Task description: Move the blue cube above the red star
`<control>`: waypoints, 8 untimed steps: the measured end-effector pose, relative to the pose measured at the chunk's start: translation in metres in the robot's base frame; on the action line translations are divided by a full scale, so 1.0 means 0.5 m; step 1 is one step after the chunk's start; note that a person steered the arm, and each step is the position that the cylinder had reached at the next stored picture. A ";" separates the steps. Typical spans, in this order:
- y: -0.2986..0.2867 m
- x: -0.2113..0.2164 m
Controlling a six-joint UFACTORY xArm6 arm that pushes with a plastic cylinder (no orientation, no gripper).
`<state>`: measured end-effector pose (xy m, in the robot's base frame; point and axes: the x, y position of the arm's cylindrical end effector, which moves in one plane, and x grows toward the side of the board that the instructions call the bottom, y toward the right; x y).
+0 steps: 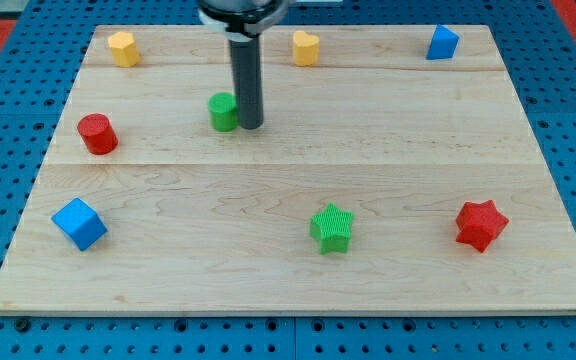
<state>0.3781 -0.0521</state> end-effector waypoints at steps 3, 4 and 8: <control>-0.080 0.279; -0.217 0.405; -0.344 0.252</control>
<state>0.5040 -0.2243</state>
